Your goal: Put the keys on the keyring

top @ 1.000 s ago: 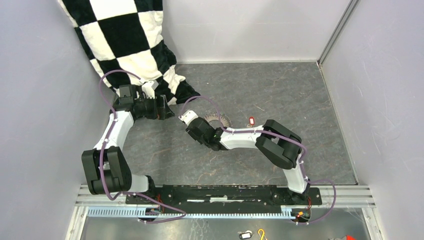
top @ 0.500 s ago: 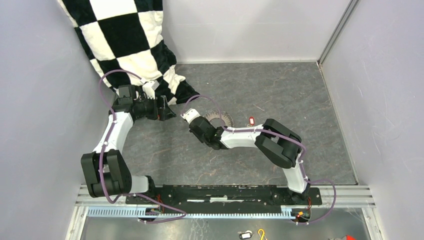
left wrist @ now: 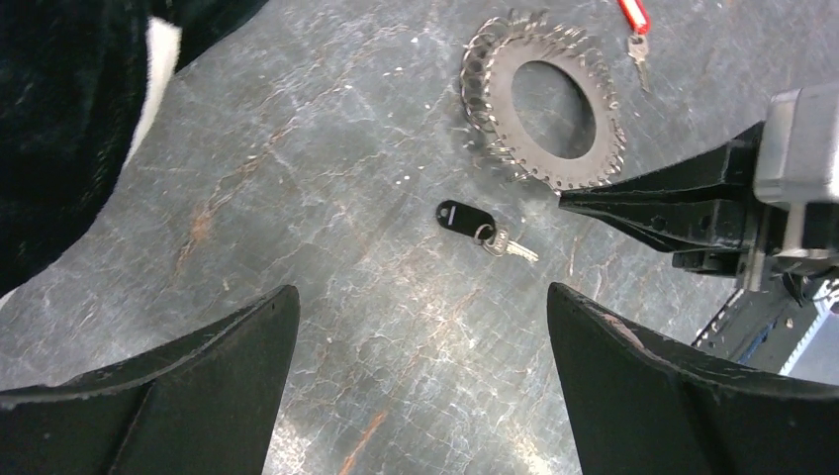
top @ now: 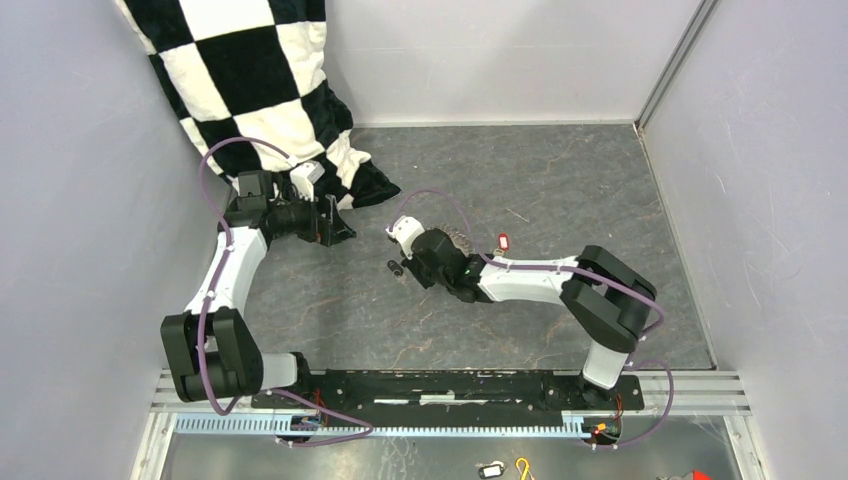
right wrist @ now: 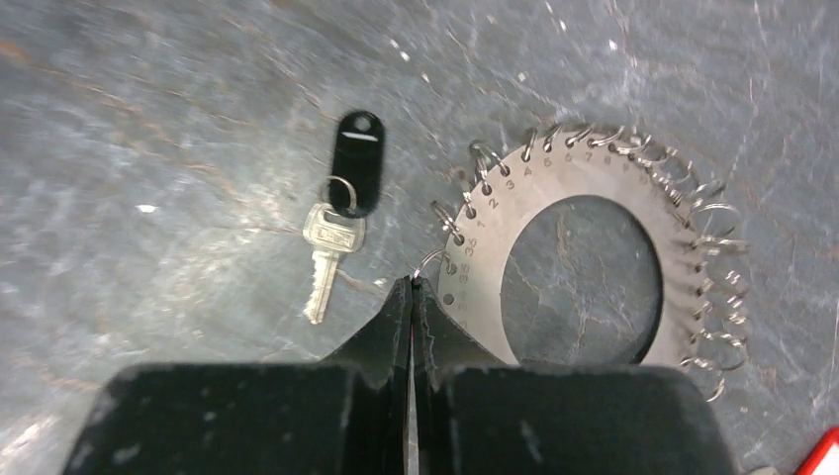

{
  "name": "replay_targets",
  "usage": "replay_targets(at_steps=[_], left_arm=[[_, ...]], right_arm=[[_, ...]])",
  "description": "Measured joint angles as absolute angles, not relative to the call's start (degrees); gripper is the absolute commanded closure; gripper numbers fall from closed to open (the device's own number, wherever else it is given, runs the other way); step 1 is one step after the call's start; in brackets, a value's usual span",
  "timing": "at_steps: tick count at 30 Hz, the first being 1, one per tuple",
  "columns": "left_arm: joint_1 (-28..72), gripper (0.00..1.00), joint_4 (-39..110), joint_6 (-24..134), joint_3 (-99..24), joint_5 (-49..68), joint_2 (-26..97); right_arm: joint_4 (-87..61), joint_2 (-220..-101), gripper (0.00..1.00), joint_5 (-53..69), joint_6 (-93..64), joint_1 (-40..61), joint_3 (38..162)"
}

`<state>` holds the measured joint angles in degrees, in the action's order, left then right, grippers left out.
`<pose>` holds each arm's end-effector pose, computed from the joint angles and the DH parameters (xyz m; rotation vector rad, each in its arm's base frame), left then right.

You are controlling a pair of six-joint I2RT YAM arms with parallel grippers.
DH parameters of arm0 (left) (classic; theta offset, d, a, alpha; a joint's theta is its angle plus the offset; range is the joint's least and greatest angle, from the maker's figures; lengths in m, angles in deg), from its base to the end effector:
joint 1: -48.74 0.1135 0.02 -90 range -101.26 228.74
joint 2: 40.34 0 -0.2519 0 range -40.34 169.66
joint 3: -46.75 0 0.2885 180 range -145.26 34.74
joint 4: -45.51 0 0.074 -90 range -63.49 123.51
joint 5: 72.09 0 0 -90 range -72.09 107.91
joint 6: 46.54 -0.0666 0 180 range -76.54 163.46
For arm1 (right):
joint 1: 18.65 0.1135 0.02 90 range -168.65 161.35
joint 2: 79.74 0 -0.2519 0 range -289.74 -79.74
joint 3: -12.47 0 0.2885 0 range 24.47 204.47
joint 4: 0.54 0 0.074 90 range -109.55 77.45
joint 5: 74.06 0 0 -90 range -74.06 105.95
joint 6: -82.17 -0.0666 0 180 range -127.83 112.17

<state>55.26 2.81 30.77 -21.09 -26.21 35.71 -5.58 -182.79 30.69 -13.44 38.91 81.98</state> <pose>0.3248 -0.0095 0.2222 0.4436 2.2257 -0.7645 0.2426 0.3500 0.1132 -0.8527 2.0679 0.3168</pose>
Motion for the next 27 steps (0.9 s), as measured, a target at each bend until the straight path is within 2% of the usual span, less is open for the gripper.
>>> replay_targets(at_steps=[7, 15, 20, 27], left_arm=[[54.2, 0.00, -2.6, 20.4, -21.2, -30.9, 31.4], [53.7, 0.00, -20.5, -2.8, -29.9, -41.3, 27.7], [49.0, 0.09, -25.9, -8.6, -36.2, -44.0, 25.6], [33.3, 0.32, -29.4, -9.3, -39.4, -43.8, 22.7]], right_arm=[[-8.6, -174.9, 1.00, 20.1, -7.5, 38.1, 81.8], [-14.4, -163.3, 1.00, 9.8, -1.9, 37.3, 81.8], [-19.5, -159.2, 1.00, 3.5, 0.7, 36.5, 83.4], [-24.6, -155.6, 1.00, -5.5, 2.4, 36.1, 88.4]])
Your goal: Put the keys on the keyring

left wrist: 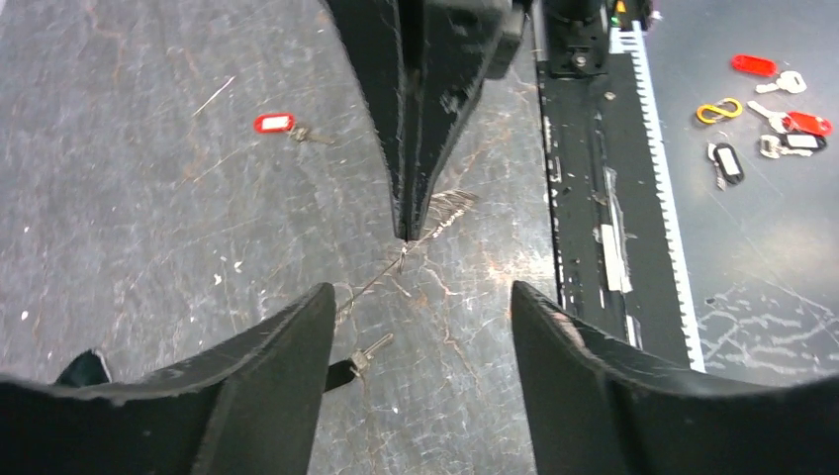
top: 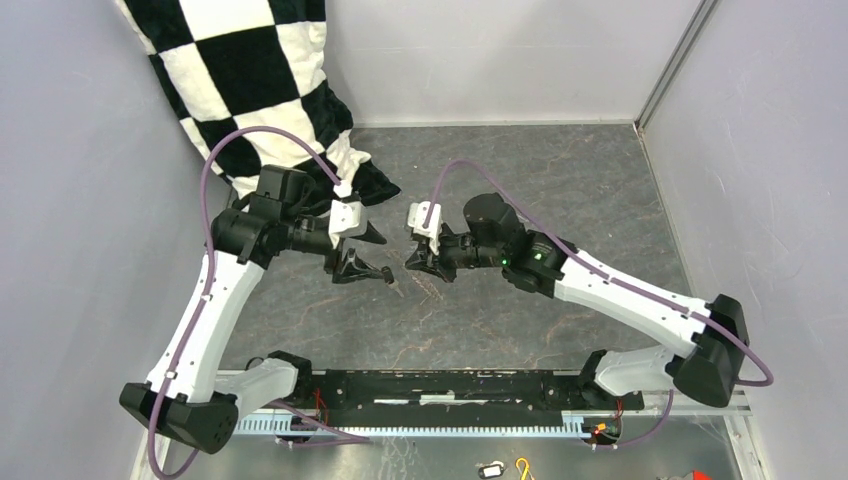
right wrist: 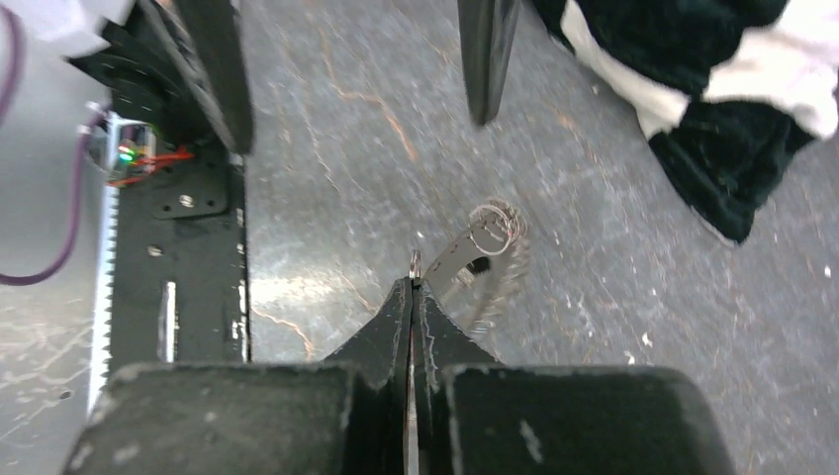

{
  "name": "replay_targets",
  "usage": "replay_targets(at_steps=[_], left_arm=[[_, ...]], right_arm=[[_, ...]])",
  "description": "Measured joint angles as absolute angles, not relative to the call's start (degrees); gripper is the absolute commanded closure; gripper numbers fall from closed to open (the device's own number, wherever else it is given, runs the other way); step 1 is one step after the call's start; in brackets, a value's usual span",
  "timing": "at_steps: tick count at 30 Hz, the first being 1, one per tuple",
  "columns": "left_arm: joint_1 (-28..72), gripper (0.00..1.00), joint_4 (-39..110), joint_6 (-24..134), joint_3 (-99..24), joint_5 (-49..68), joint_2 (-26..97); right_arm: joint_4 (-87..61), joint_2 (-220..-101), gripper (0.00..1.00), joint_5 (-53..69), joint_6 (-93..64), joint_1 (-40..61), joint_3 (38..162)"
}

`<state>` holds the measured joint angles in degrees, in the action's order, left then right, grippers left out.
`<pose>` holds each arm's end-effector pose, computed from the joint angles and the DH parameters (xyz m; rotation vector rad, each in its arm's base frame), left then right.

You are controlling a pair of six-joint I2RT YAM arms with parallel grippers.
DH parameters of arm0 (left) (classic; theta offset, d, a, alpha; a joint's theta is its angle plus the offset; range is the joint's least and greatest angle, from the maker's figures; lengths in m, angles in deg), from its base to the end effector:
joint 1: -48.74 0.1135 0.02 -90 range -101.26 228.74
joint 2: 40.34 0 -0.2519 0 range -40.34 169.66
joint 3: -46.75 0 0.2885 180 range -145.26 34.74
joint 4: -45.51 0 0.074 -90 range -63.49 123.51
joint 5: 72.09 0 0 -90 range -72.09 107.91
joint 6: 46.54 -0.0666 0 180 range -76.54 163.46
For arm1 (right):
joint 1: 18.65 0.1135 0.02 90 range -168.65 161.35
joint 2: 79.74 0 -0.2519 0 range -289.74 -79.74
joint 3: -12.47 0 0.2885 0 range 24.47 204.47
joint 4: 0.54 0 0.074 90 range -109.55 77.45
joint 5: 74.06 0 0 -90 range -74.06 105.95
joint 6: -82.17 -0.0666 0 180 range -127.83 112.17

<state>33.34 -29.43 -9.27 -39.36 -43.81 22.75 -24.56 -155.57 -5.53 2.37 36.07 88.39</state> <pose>0.2125 -0.1194 0.3679 1.4864 1.4496 -0.9266 0.1945 0.3170 0.3030 -1.3129 1.5933 0.8642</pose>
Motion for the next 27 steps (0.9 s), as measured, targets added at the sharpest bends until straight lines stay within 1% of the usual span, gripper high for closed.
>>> replay_targets(at_steps=[2, 5, 12, 19, 27], left_arm=[[31.2, 0.39, -30.0, -9.0, -39.7, -43.7, 21.9], [29.8, 0.52, -30.6, -8.4, -40.2, -43.7, 20.6], [29.0, 0.57, -28.9, -3.3, -40.4, -43.8, 16.1], [28.2, 0.57, -21.8, 6.8, -37.3, -44.4, 11.9], [26.9, 0.47, -18.1, 10.4, -36.8, -45.3, 15.2]], right_arm=[[-24.7, -154.0, 1.00, -8.4, 2.3, 36.0, 89.1], [-24.7, -151.4, 1.00, -11.5, 1.3, 36.0, 89.2], [-22.3, -147.0, 1.00, -14.5, -2.6, 36.0, 89.2], [-19.1, -146.0, 1.00, -15.5, -6.0, 36.4, 89.2], [-16.2, -146.0, 1.00, -17.9, -8.2, 36.7, 89.3]])
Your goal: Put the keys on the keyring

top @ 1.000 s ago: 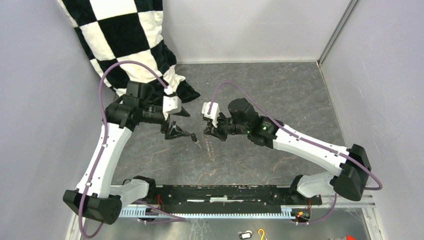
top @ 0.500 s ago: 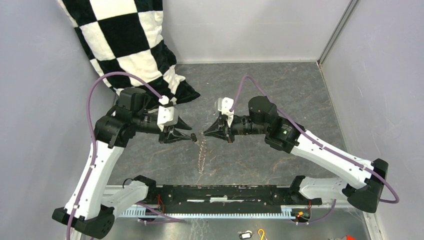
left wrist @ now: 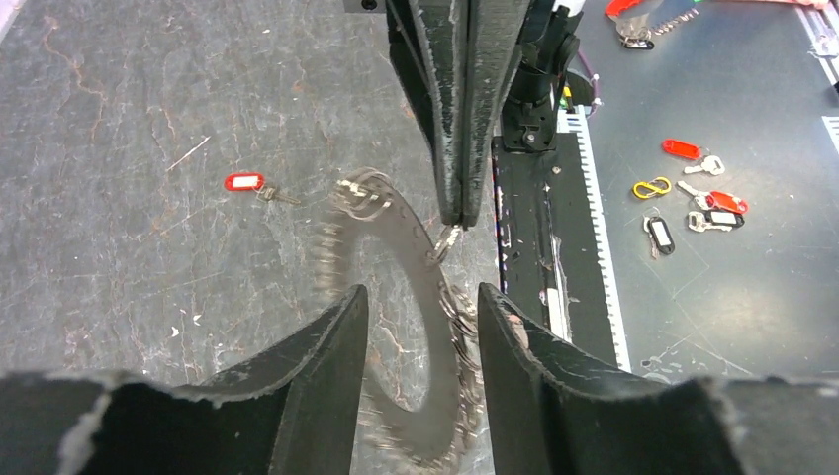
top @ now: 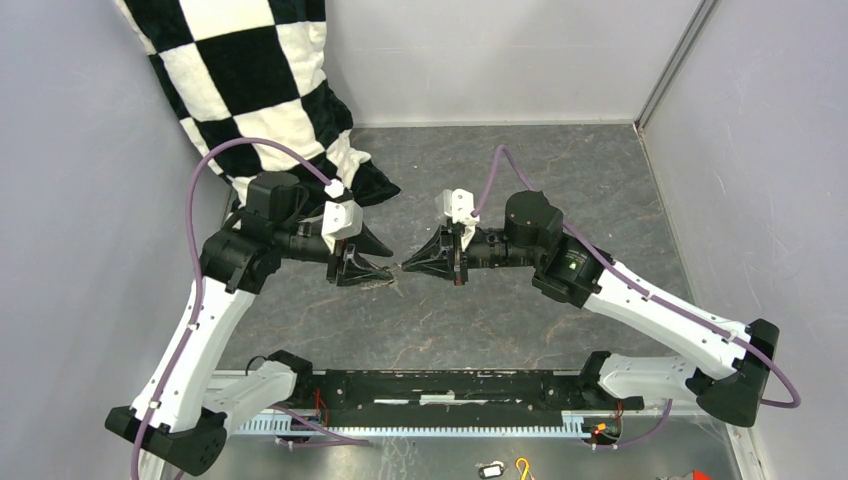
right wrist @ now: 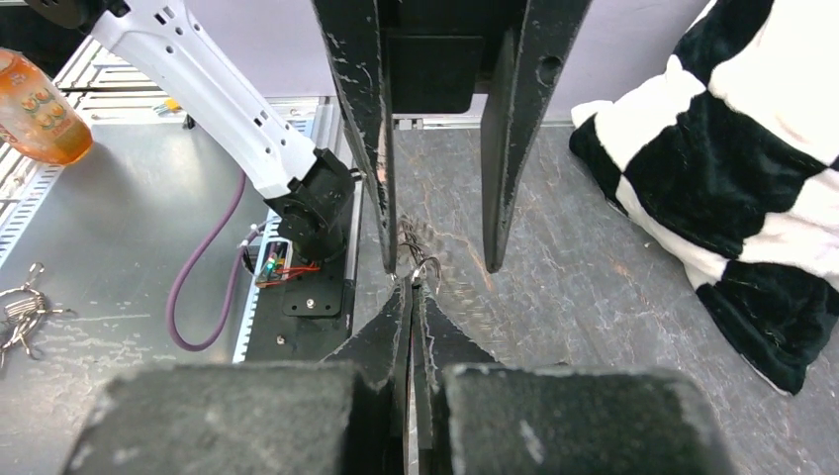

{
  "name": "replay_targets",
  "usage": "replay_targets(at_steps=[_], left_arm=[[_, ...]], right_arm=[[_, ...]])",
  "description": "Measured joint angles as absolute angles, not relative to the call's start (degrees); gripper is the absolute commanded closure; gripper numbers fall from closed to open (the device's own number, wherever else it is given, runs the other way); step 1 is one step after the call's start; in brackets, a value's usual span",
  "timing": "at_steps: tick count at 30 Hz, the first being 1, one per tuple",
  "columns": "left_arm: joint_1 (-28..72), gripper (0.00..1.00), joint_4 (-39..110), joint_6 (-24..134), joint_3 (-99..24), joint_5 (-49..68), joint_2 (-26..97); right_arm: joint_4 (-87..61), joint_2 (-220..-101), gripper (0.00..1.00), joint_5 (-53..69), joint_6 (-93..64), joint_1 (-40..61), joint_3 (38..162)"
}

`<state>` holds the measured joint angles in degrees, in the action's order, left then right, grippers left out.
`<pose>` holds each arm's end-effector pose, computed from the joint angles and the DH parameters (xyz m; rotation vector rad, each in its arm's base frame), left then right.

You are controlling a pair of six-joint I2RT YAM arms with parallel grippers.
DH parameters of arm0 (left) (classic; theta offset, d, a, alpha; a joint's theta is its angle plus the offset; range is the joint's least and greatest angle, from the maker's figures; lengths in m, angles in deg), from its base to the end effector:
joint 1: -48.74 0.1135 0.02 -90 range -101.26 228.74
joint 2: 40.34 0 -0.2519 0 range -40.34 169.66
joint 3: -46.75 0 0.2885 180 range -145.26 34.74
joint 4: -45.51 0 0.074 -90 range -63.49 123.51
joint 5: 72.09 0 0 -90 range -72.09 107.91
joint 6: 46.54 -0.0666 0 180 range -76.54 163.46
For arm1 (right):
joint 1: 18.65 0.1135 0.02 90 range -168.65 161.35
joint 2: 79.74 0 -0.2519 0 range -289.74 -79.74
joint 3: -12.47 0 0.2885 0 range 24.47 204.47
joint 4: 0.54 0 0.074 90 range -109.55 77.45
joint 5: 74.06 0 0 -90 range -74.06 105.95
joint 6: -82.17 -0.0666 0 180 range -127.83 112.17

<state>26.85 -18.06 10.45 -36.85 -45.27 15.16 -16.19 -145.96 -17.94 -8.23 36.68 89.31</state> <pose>0.1788 -0.1359 0.3966 1.4000 1.3983 -1.0603 0.1576 0.2932 0.3858 -1.2248 1.3111 1.2051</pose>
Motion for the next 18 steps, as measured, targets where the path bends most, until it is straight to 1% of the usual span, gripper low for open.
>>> replay_targets(at_steps=[3, 8, 12, 18], left_arm=[[26.8, 0.46, -17.8, 10.4, -36.9, -45.1, 15.4], [26.7, 0.48, -17.2, 10.4, -36.9, -45.2, 15.1], [26.7, 0.56, -17.1, 10.4, -36.9, -45.8, 15.1], [26.4, 0.64, -17.1, 10.5, -37.5, -46.9, 15.1]], right_arm=[[-15.4, -146.0, 1.00, -18.6, -8.8, 36.7, 89.4], [-14.9, -146.6, 1.00, -20.2, -9.5, 36.7, 90.2], [-14.2, -147.6, 1.00, -21.4, -10.1, 36.7, 91.2], [-13.3, -148.2, 1.00, -21.6, -10.6, 36.7, 91.6]])
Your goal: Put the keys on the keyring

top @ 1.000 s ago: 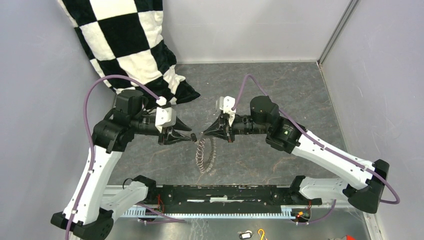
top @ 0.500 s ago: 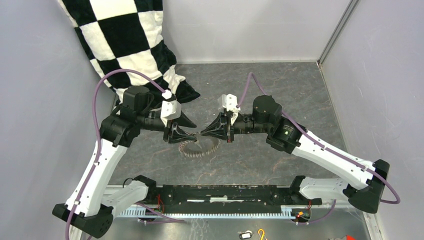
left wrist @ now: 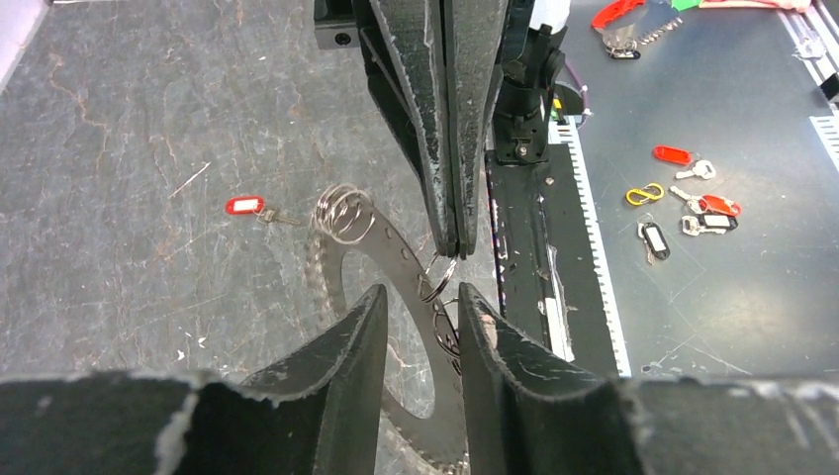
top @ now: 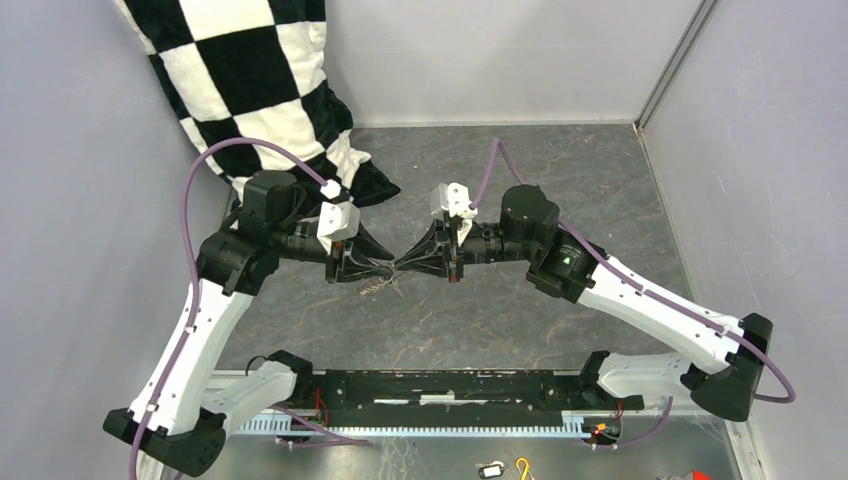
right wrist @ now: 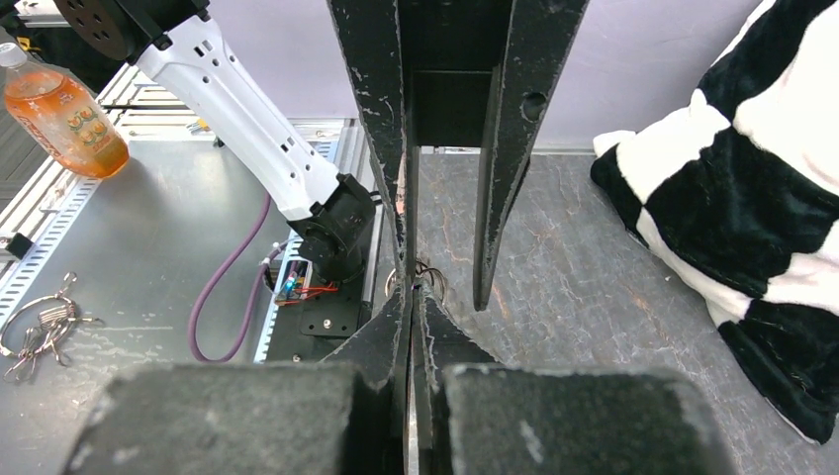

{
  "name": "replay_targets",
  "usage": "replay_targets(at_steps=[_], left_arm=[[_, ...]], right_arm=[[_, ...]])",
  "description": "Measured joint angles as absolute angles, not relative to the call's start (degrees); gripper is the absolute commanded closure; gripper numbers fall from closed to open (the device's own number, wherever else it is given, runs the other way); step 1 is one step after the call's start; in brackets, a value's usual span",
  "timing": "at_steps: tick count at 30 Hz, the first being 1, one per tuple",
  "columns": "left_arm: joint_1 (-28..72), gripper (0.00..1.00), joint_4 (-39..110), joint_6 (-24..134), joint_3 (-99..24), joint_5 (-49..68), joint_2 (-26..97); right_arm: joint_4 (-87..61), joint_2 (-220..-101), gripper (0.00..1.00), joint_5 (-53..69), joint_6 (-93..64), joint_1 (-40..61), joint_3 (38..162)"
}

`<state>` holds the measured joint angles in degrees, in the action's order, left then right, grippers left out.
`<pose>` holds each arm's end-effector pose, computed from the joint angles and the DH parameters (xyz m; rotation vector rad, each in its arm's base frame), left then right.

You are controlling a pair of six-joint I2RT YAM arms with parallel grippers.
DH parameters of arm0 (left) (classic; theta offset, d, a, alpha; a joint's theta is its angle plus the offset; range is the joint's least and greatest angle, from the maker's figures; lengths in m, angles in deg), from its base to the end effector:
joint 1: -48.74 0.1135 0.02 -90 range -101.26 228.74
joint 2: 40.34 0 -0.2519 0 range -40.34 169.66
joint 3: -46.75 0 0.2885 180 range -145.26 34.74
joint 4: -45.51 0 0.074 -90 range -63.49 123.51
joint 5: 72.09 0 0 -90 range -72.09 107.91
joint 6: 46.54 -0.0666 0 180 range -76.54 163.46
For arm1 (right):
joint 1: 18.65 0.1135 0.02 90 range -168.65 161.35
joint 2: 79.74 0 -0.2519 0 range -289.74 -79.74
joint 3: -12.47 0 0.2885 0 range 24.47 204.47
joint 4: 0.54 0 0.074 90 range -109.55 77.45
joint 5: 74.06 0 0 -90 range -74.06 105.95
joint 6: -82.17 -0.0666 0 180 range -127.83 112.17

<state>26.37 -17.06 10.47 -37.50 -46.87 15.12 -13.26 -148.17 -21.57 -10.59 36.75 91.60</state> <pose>0.1760 -0.1376 0.4030 1.4146 1.3471 -1.0771 0.1583 0.3009 0.3969 -1.2349 1.2580 1.2831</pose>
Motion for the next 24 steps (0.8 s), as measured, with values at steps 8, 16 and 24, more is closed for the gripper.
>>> replay_targets(at_steps=[8, 16, 24], left_arm=[[26.3, 0.90, -17.2, 10.6, -38.2, -47.2, 14.5], [26.2, 0.98, -17.1, 10.6, -38.2, -47.3, 13.4], [26.1, 0.98, -17.1, 9.8, -37.9, -49.7, 12.5]], right_arm=[[-13.3, -149.0, 1.00, -21.5, -10.6, 36.7, 91.8], [-13.7, -149.3, 0.77, -21.6, -11.0, 36.7, 92.9], [-13.1, -146.9, 0.47, -21.7, -11.5, 35.5, 93.3]])
